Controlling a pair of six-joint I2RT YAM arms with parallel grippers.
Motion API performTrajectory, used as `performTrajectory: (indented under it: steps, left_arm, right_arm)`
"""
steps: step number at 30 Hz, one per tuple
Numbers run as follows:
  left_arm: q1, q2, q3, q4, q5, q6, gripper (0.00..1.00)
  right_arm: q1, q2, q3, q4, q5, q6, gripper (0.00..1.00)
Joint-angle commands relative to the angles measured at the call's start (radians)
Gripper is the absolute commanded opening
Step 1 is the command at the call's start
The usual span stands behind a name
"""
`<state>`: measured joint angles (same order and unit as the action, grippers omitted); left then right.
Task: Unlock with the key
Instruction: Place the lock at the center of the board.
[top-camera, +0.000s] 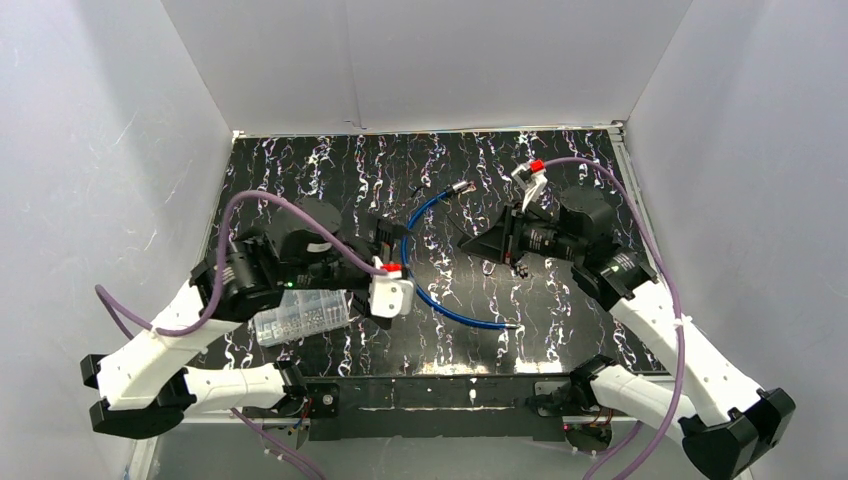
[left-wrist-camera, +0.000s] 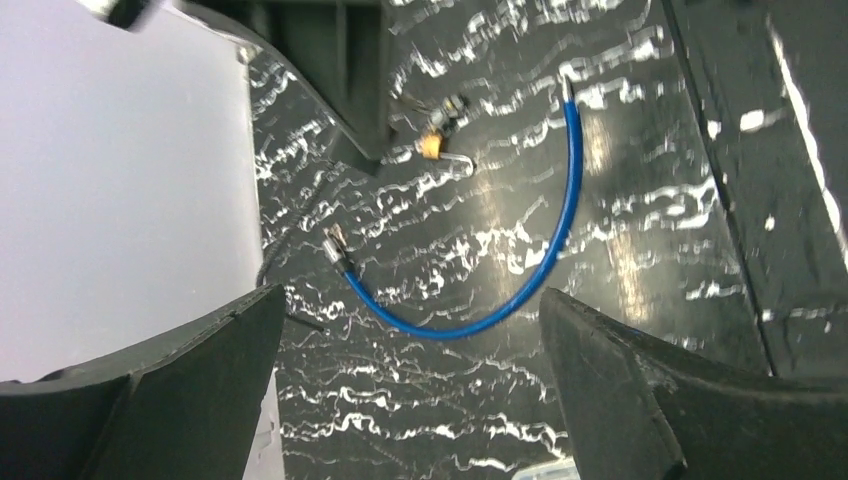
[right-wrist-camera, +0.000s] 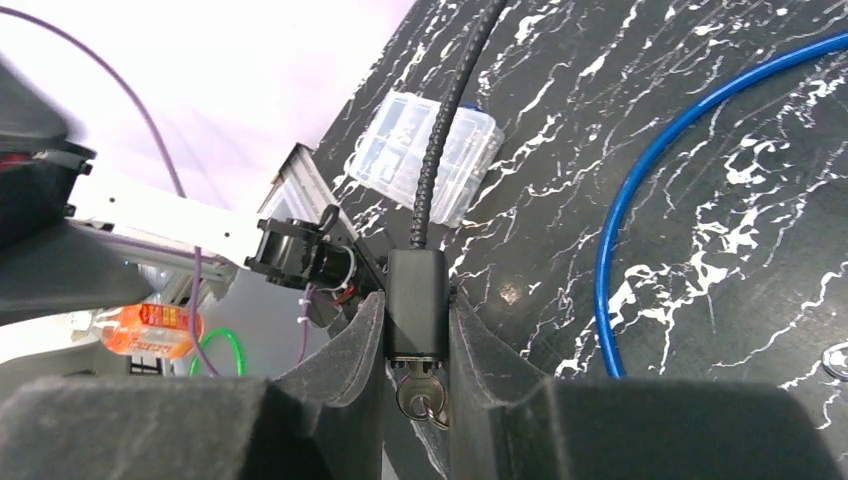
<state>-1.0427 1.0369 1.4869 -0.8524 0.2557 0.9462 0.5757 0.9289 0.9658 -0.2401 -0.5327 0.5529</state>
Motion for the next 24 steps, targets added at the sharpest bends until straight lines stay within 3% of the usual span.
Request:
performTrajectory:
  steps: [1, 7, 12, 17, 24]
  left_arm:
    - [0.007, -0.001, 0.116, 0.021, 0.071, -0.205, 0.98]
    - [0.053, 0.045, 0.242, 0.105, 0.027, -0.401, 0.98]
    - [0.089, 0.074, 0.253, 0.223, -0.179, -0.53, 0.98]
    - [0.152, 0.115, 0.23, 0.179, -0.361, -0.6, 0.98]
    - [0.419, 0.188, 0.229, 0.082, -0.295, -0.721, 0.98]
  right_arm:
    - [-0.007, 0.032, -0.022, 0.083, 0.047, -0.007, 0.01]
    - [-0.007, 0.108, -0.073, 0.164, 0.011, 0.005, 0.01]
    - [-0.007, 0.154, -0.14, 0.248, -0.038, 0.059, 0.01]
    - [-0.007, 0.185, -0.207, 0.311, -0.024, 0.083, 0.01]
    - [-0.007, 0.263, -0.268, 0.308, 0.052, 0.054, 0.01]
